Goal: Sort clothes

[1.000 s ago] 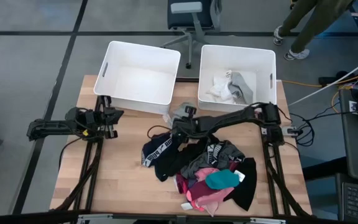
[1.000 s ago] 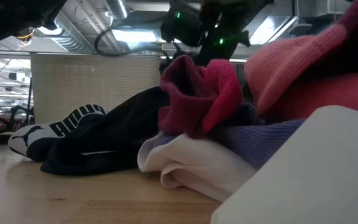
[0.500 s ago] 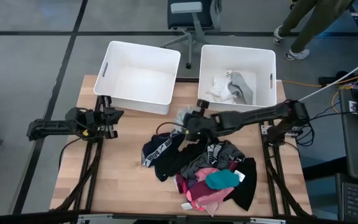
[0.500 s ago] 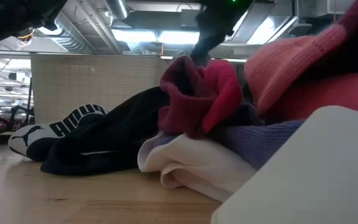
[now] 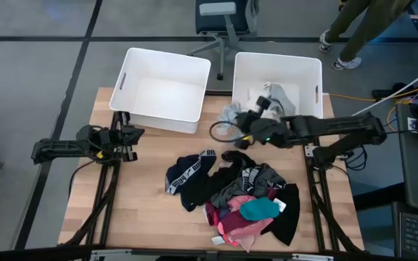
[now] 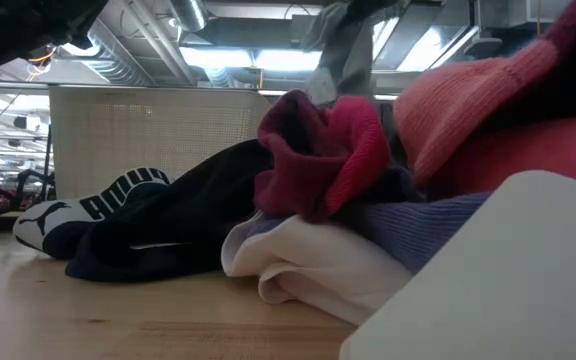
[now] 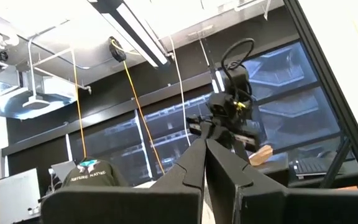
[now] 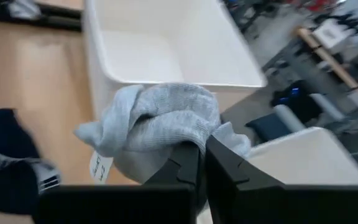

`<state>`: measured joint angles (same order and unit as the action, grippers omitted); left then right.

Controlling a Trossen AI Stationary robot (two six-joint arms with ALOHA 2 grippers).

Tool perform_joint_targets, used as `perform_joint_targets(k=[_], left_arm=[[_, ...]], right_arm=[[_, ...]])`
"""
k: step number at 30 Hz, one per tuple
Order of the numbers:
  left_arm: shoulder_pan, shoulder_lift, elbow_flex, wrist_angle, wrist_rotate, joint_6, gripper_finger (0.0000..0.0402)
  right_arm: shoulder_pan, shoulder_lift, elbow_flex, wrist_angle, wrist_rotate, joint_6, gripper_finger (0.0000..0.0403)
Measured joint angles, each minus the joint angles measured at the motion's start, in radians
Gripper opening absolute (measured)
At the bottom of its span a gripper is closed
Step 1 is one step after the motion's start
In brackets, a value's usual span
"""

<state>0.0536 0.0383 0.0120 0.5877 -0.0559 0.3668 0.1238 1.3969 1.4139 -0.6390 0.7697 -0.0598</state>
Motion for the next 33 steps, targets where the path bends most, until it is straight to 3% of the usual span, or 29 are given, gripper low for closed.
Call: perform_joint_targets(k=[6, 8, 13, 15, 21, 28, 33], left_arm=[[0.0, 0.0, 0.0, 0.001, 0.0, 0.0, 0.0004], [0.0, 0.0, 0.0, 0.0, 0.0, 0.0, 0.0004], [0.0, 0.0, 0.0, 0.0, 0.0, 0.0, 0.0004], [0.0, 0.0, 0.0, 0.0, 0.0, 0.0, 0.0004], [0.0, 0.0, 0.0, 0.001, 0.0, 0.0, 0.0004], [0.0, 0.0, 0.0, 0.001, 0.0, 0.0, 0.0004], [0.0, 0.0, 0.0, 0.0, 0.0, 0.0, 0.0004]], right_arm=[[0.0, -0.091, 0.0, 0.006, 0.067, -0.003, 0.0016], [0.0, -0.104, 0.001, 0.004, -0.013, 0.021, 0.0016], [0.001, -0.092, -0.016, -0.014, -0.37, 0.082, 0.0016], [0.002, -0.081, -0.046, -0.003, -0.459, 0.106, 0.0017], [0.002, -0.006, -0.172, 0.025, -0.546, 0.163, 0.0017], [0.0, 0.129, -0.305, 0.186, -0.652, 0.265, 0.0019], [0.0, 0.206, -0.305, 0.266, -0.677, 0.218, 0.0072]])
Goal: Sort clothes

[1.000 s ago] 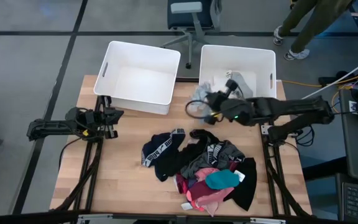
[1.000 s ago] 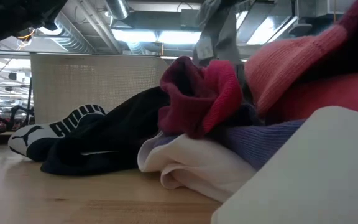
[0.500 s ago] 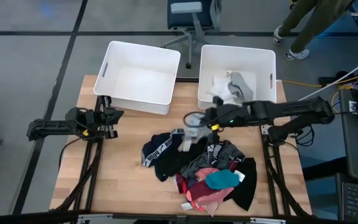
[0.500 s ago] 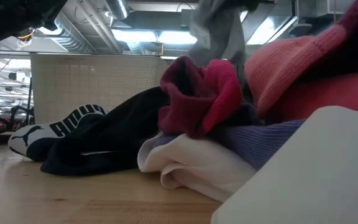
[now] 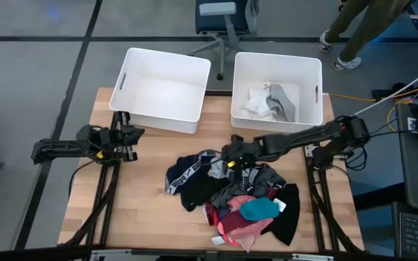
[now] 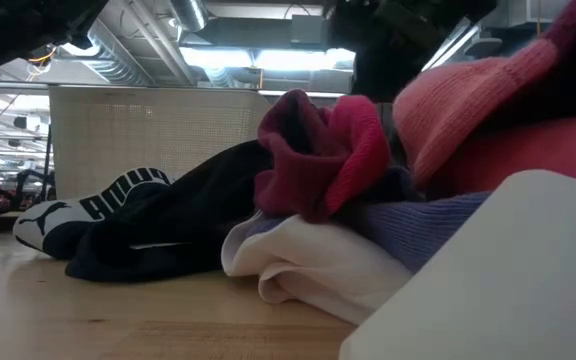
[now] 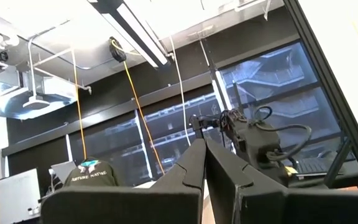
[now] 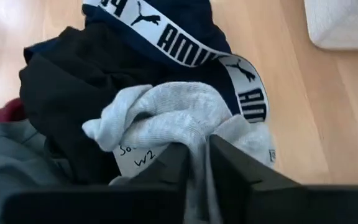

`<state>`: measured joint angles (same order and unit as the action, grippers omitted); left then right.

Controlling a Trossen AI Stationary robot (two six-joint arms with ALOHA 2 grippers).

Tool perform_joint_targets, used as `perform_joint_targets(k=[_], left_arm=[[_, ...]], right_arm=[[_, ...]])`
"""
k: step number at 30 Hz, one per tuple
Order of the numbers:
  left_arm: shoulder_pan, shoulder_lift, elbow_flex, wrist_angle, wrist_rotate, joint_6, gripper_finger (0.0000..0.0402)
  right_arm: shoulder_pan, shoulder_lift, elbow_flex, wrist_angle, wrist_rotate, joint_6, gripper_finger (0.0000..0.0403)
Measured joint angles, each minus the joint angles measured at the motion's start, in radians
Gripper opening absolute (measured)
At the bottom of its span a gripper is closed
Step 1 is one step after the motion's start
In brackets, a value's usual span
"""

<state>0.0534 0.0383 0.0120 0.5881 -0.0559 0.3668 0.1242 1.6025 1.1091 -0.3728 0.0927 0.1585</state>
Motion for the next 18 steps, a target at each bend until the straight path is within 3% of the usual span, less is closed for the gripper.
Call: perform_joint_targets(k=[3, 9, 13, 18], left_arm=[[0.0, 0.0, 0.0, -0.001, 0.0, 0.0, 0.0004], [0.0, 0.0, 0.0, -0.001, 0.0, 0.003, 0.0004], [0.0, 0.0, 0.0, -0.001, 0.0, -0.001, 0.0004], [0.0, 0.0, 0.0, -0.001, 0.0, -0.004, 0.0004]], right_arm=[[0.0, 0.005, 0.038, -0.039, 0.0, -0.034, 0.0125], [0.001, -0.004, 0.238, -0.345, 0.001, 0.001, 0.0211], [0.023, -0.003, 0.275, -0.441, 0.009, 0.034, 0.0239], [0.07, 0.006, 0.205, -0.348, 0.037, 0.016, 0.0245]])
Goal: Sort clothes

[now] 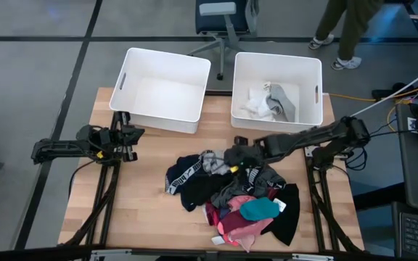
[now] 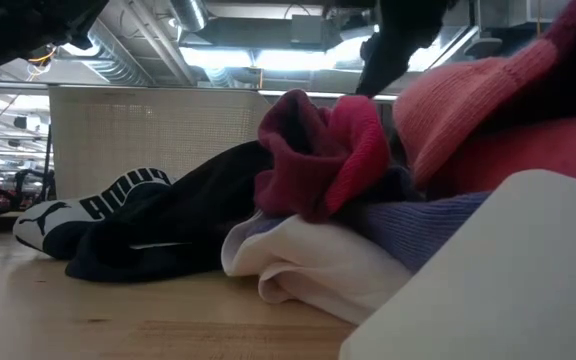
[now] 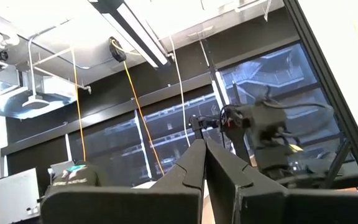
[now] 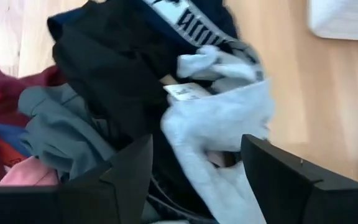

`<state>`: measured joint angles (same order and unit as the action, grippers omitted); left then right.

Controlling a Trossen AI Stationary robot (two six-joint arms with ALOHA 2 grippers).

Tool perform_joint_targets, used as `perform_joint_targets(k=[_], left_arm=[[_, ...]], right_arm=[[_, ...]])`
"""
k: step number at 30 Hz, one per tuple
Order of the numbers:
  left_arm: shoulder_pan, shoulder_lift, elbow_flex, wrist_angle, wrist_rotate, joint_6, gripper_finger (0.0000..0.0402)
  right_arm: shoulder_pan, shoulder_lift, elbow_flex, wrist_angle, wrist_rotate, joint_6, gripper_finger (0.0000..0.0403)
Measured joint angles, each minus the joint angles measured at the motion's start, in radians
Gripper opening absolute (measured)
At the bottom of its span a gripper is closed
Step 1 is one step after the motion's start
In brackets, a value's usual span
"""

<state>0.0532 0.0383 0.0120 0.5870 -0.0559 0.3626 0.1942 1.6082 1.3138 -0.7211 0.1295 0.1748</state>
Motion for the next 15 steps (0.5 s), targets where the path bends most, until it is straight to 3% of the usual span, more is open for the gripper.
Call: perform_joint_targets(k=[7, 15], left_arm=[[0.0, 0.0, 0.0, 0.001, 0.0, 0.003, 0.0004], [0.0, 0.0, 0.0, 0.001, 0.0, 0.003, 0.0004]], right_arm=[[0.015, 0.001, -0.134, 0.142, 0.034, -0.023, 0.023], [0.015, 0.0, -0.216, 0.245, -0.002, -0.024, 0.0183]])
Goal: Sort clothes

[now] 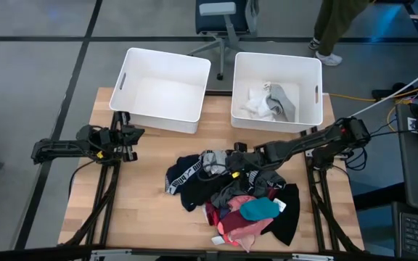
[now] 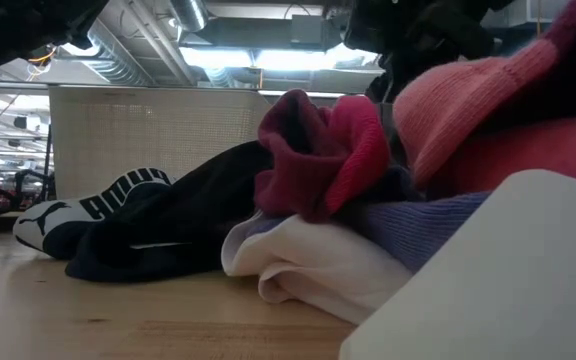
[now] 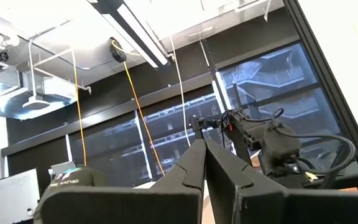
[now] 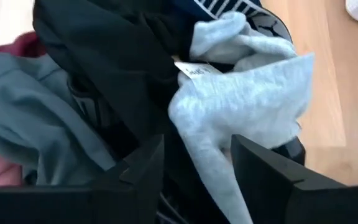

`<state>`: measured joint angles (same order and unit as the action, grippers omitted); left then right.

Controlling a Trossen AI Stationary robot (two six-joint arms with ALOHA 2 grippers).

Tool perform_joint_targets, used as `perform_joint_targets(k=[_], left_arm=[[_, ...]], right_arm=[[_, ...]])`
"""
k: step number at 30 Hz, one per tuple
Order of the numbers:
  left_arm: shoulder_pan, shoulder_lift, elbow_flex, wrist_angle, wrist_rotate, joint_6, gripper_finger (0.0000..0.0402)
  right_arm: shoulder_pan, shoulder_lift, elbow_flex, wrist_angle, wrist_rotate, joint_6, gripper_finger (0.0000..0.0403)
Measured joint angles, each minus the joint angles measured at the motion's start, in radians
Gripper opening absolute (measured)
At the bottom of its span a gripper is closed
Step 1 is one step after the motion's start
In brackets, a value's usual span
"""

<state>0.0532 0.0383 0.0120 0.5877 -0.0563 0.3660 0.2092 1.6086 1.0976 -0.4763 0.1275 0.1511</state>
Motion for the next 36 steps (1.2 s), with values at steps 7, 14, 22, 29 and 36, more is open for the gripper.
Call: perform_joint_targets(k=[7, 14, 22, 29, 36], left_arm=[[0.0, 0.0, 0.0, 0.0, 0.0, 0.0, 0.0004], [0.0, 0.0, 0.0, 0.0, 0.0, 0.0, 0.0004], [0.0, 0.0, 0.0, 0.0, 0.0, 0.0, 0.0004], [0.0, 0.0, 0.0, 0.001, 0.0, 0.001, 0.0004], [0.0, 0.0, 0.0, 0.0, 0.0, 0.001, 0.0004]], right_arm=[[0.0, 0.0, -0.047, 0.067, 0.023, -0.02, 0.0127], [0.0, 0.011, -0.048, 0.069, 0.017, -0.055, 0.0027], [0.0, 0.056, -0.038, 0.052, 0.035, -0.096, 0.0014], [0.001, 0.009, 0.096, -0.094, 0.135, -0.136, 0.0008], [0.001, -0.038, 0.242, -0.26, 0.284, -0.165, 0.0005]])
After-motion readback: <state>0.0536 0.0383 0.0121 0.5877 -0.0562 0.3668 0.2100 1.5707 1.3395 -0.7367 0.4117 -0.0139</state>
